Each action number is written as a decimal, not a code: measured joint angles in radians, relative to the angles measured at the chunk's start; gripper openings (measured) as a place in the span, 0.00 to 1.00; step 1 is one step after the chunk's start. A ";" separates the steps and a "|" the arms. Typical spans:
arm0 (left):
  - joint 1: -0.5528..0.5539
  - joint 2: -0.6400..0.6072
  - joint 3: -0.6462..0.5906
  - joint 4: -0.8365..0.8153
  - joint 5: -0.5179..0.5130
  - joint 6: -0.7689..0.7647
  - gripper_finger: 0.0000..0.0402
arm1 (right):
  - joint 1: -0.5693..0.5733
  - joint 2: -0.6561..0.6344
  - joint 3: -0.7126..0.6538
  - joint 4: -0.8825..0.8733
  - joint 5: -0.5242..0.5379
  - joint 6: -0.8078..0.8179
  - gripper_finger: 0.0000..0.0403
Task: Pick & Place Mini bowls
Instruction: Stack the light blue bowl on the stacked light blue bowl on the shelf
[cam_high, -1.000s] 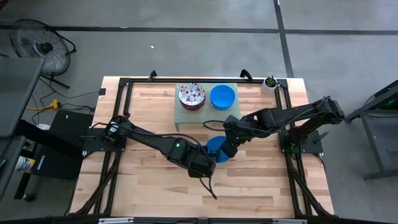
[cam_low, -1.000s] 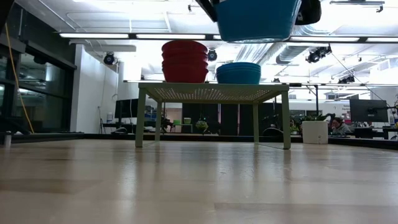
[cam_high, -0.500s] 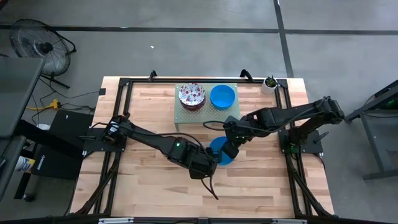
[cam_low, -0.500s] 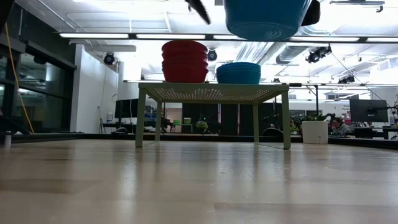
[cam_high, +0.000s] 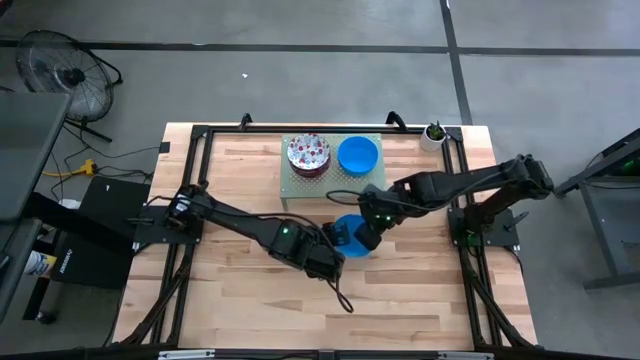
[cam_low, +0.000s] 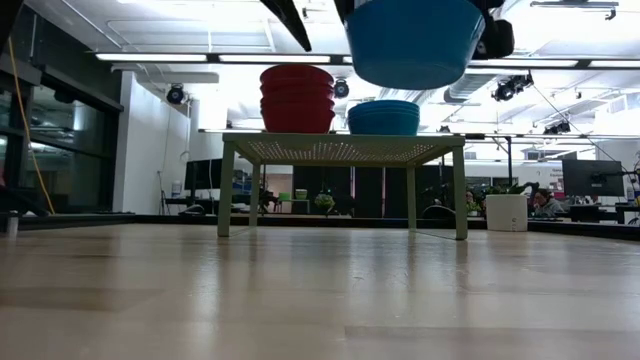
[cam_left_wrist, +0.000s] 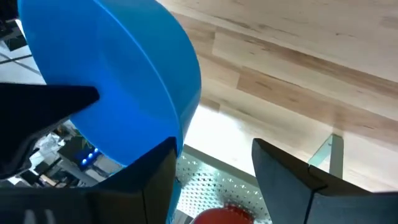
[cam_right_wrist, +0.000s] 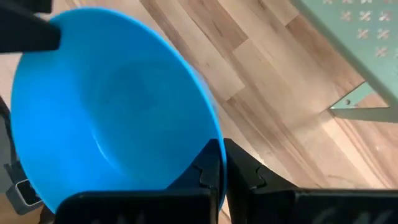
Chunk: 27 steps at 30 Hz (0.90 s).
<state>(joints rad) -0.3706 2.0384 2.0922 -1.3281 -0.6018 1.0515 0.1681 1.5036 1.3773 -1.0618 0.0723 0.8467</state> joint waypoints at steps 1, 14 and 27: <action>-0.001 0.000 0.000 0.000 -0.002 -0.001 0.49 | -0.007 0.000 0.000 -0.001 -0.003 -0.007 0.00; -0.002 -0.001 -0.002 -0.023 -0.036 0.011 0.48 | -0.044 0.004 -0.003 -0.003 -0.058 -0.074 0.00; 0.116 -0.081 0.003 -0.202 0.111 -0.300 0.48 | -0.022 0.000 -0.002 -0.156 -0.013 -0.065 0.00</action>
<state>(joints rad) -0.2542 1.9574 2.0951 -1.5299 -0.4906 0.7518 0.1461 1.5040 1.3754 -1.2183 0.0592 0.7815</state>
